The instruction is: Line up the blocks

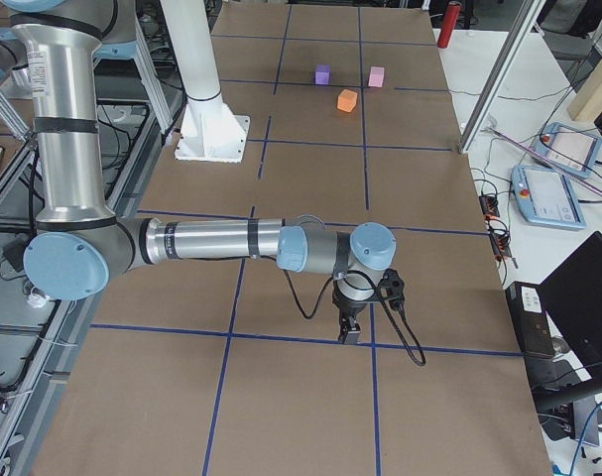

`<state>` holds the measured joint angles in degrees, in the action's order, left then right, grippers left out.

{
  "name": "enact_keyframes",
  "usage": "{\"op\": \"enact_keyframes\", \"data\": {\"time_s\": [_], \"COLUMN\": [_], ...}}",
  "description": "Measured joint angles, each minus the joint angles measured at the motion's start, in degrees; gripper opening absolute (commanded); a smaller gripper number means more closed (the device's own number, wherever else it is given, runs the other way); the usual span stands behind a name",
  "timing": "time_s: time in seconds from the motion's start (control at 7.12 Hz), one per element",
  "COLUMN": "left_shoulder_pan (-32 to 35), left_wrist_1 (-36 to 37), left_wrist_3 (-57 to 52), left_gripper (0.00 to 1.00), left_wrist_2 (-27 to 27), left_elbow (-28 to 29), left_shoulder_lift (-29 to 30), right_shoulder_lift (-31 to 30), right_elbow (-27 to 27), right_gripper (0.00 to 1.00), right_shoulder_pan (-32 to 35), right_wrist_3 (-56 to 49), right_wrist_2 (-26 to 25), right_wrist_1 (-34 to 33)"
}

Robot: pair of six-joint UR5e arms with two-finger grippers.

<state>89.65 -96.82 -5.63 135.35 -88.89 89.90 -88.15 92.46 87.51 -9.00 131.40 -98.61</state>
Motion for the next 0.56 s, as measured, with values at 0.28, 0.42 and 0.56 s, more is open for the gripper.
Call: {"op": "enact_keyframes", "data": {"time_s": [0.28,0.42,0.56], "left_shoulder_pan": [0.0,0.0,-0.02], "left_wrist_1": [-0.08,-0.15,-1.5], "left_wrist_3": [-0.04,0.0,0.02], "left_gripper": [1.0,1.0,1.0], "left_wrist_2": [-0.21,-0.24,-0.05], "left_elbow": [-0.09,-0.34,-0.9], "left_shoulder_lift": [-0.1,0.09,0.53], "right_shoulder_lift": [0.0,0.0,0.0], "right_elbow": [0.0,0.0,0.0], "right_gripper": [1.0,1.0,1.0], "right_shoulder_pan": [-0.02,-0.05,-0.04], "right_wrist_3": [-0.01,0.01,0.01], "right_wrist_2": [0.0,0.0,0.0], "right_wrist_1": [0.0,0.0,0.0]}}
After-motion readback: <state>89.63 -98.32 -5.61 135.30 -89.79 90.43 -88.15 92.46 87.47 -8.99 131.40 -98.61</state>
